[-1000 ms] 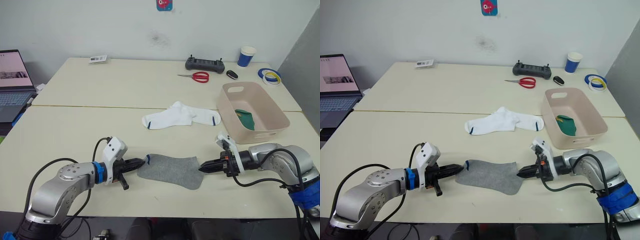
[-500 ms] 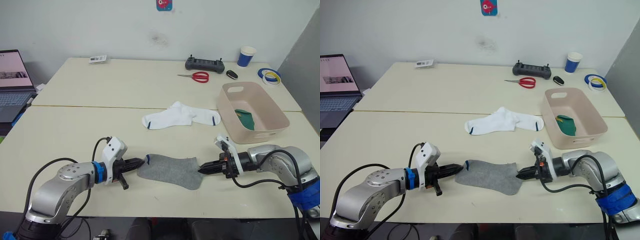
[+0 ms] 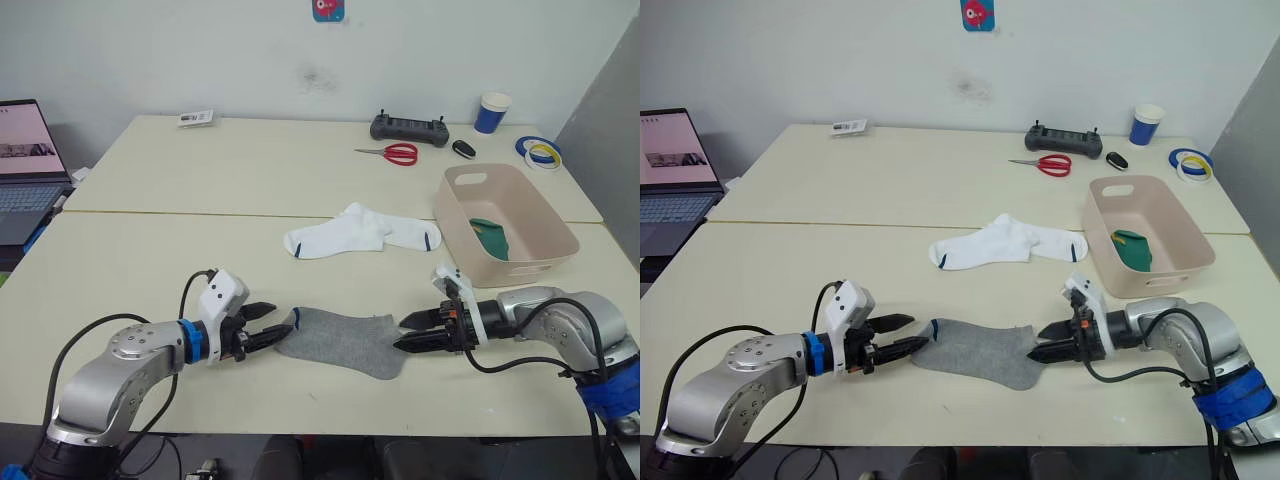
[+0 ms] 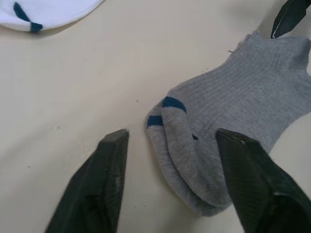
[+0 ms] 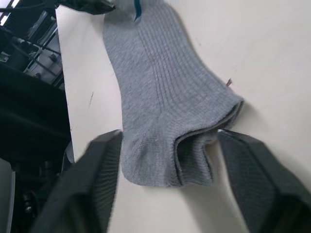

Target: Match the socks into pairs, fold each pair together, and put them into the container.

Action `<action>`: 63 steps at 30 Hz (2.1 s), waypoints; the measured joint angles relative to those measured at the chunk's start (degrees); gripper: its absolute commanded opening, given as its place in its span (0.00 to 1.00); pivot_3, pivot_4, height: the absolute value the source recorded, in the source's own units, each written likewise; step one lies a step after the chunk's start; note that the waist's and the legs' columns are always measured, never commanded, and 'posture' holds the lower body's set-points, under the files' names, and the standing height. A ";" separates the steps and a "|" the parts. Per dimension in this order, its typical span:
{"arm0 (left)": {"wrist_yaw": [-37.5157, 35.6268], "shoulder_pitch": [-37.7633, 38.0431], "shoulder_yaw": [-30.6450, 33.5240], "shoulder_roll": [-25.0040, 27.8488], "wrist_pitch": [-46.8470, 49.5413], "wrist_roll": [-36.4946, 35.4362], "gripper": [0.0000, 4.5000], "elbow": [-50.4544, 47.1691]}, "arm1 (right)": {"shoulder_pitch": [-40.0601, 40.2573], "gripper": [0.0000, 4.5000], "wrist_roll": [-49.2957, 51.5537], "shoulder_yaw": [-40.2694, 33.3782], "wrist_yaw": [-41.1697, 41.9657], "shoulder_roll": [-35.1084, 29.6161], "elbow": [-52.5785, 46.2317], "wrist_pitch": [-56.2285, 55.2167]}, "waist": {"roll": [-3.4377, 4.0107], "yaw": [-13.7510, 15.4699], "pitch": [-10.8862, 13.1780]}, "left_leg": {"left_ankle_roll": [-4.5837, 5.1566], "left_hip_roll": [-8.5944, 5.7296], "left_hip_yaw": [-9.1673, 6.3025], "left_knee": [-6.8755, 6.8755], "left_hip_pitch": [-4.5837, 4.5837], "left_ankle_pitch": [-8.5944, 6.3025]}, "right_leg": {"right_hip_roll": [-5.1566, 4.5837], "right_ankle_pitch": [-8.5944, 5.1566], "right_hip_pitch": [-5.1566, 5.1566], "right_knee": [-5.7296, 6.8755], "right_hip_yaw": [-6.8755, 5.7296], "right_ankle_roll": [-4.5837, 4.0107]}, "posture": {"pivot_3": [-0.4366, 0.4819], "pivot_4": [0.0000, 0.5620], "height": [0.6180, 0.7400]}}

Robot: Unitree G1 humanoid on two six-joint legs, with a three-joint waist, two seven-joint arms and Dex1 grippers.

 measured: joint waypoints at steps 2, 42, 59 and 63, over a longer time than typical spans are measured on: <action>-0.01 0.07 1.97 0.92 -0.55 0.21 1.00 0.73 | -0.09 0.85 -0.58 -1.63 -0.28 -0.76 -0.38 -1.94 | 0.00 0.00 0.00 | 0.00 0.00 0.00 0.00 0.00 0.00 | 0.00 0.00 0.00 -0.01 -0.01 0.00 | 0.48 0.27 1.00; -0.05 2.23 -9.97 -5.55 -16.35 11.63 0.01 5.11 | 12.26 0.00 -28.00 7.32 2.27 6.07 5.70 -51.55 | 0.01 -0.01 -0.14 | -0.01 -0.01 0.00 0.03 0.80 0.01 | -0.03 -0.03 0.71 0.19 0.07 -0.05 | 0.48 0.27 1.00; -6.72 -3.10 -11.58 -1.10 -13.94 9.08 0.00 0.11 | 11.33 0.85 -7.14 -6.14 0.83 0.43 -8.34 -16.94 | 0.03 0.03 -0.12 | -0.01 -0.04 -0.13 0.01 0.37 0.01 | -0.02 -0.03 0.46 0.03 0.05 -0.05 | 0.48 0.27 1.00; -6.49 -4.41 -15.32 -2.55 -15.10 12.26 0.00 2.92 | 12.08 0.99 -4.90 -7.07 -0.11 -0.14 -8.83 -13.12 | 0.03 0.03 -0.12 | 0.00 -0.05 -0.06 0.01 0.32 0.00 | -0.02 -0.01 0.45 -0.08 0.02 -0.01 | 0.48 0.27 1.00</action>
